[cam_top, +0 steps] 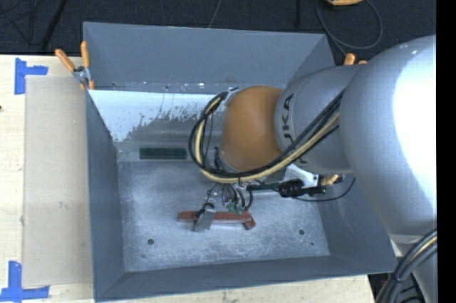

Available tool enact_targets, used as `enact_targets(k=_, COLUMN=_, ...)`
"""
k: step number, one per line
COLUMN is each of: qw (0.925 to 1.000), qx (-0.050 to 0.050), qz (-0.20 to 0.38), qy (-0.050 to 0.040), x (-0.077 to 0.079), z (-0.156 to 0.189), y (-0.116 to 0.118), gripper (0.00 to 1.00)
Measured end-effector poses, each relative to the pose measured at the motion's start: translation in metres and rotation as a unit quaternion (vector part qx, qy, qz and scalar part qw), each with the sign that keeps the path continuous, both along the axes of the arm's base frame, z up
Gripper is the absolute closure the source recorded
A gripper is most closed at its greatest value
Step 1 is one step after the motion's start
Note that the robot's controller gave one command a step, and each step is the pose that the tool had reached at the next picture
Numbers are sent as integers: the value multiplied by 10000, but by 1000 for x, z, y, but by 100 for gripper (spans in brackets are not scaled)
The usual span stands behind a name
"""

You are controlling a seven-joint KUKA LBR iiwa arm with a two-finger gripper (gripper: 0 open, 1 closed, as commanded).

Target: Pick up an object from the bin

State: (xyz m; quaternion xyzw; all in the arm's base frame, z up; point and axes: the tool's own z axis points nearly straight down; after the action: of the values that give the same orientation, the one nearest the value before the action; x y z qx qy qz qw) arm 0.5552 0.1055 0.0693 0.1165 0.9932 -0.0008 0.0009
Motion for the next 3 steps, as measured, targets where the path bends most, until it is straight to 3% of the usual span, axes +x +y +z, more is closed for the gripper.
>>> enact_targets(k=1, qw=10000, qx=11, qz=-5, qy=9, x=-1, z=0, y=2, gripper=100)
enact_targets(k=2, qw=9996, qx=3, qz=298, qy=30, x=-19, z=3, y=3, gripper=100)
enact_targets(k=3, qw=9971, qx=3, qz=-762, qy=3, x=0, z=1, y=-74, gripper=100)
